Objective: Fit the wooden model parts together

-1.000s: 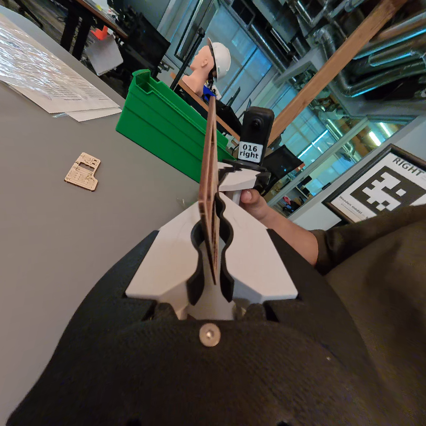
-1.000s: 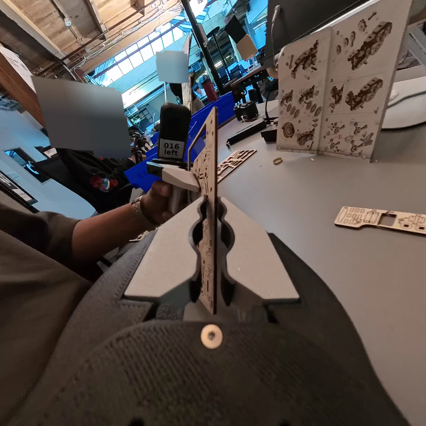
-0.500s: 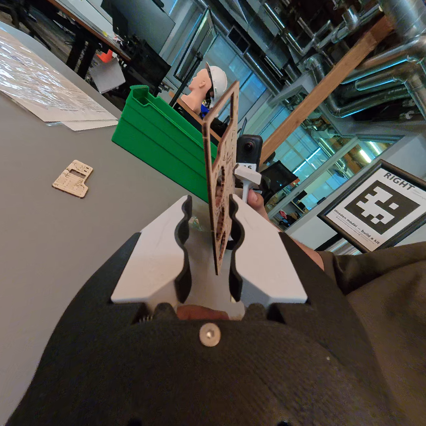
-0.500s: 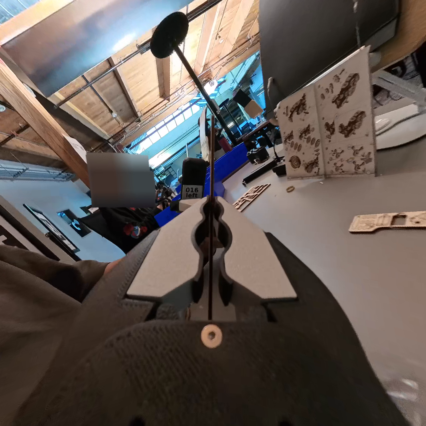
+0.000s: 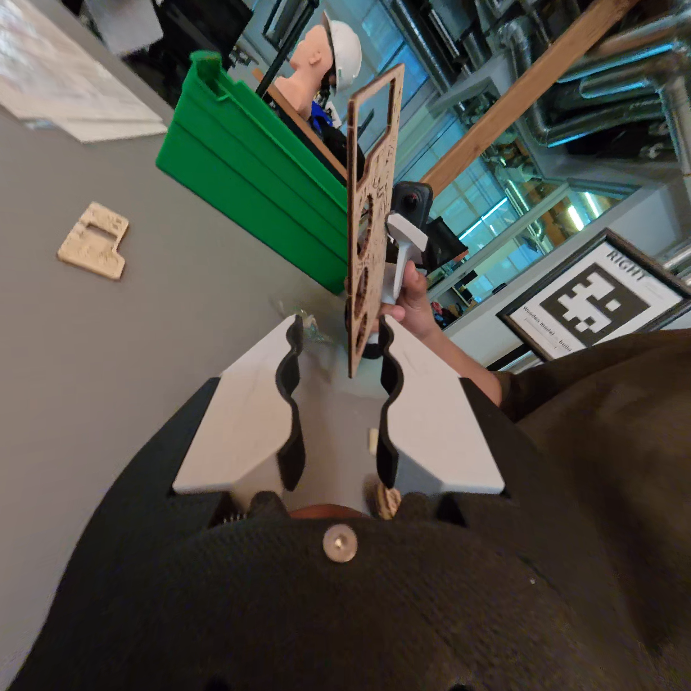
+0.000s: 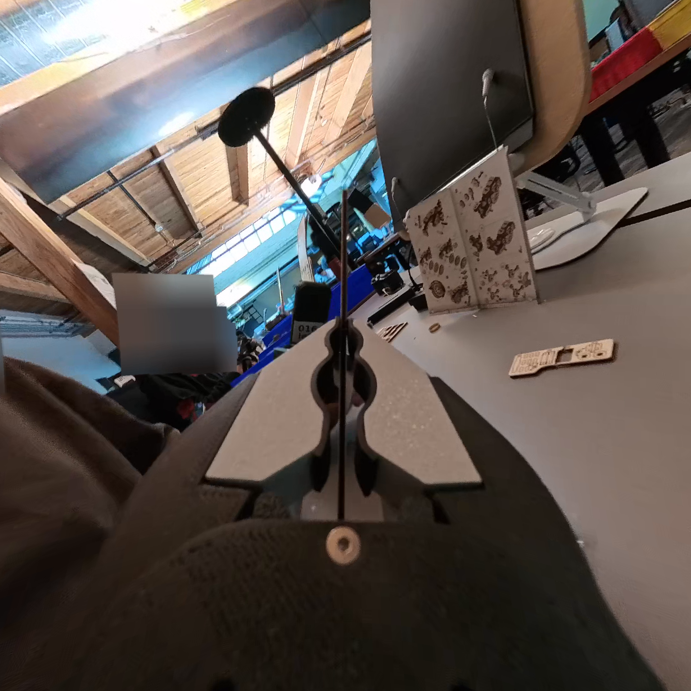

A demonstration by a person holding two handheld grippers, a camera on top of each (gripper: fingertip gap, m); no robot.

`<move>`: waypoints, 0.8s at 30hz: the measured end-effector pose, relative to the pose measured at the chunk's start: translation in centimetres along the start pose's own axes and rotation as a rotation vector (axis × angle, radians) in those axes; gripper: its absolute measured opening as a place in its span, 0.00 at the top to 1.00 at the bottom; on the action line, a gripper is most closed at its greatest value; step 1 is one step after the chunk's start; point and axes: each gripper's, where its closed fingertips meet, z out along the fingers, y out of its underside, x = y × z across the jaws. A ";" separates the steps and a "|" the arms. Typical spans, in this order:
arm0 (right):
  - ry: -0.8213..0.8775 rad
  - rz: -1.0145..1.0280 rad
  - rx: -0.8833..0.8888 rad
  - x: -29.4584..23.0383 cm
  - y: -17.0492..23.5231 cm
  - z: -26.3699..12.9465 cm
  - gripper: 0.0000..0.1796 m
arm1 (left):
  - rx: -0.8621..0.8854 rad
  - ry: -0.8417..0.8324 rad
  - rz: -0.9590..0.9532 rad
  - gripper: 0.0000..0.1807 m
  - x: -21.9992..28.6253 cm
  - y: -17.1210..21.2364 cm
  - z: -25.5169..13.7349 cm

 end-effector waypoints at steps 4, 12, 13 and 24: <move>0.051 -0.090 -0.102 1.5 0.8 0.8 1.00 | 0.193 -0.006 -0.056 0.79 0.3 -2.2 -1.8; -0.068 -0.008 -0.168 0.0 2.5 3.7 1.00 | 0.277 -0.042 -0.096 0.78 -1.2 -4.1 -4.5; -0.076 -0.013 -0.176 -0.2 2.7 3.9 1.00 | 0.267 -0.057 -0.089 0.78 -1.5 -4.0 -4.5; -0.038 0.056 -0.111 0.7 2.7 4.6 1.00 | 0.206 -0.091 -0.032 0.78 -1.0 -1.6 -4.3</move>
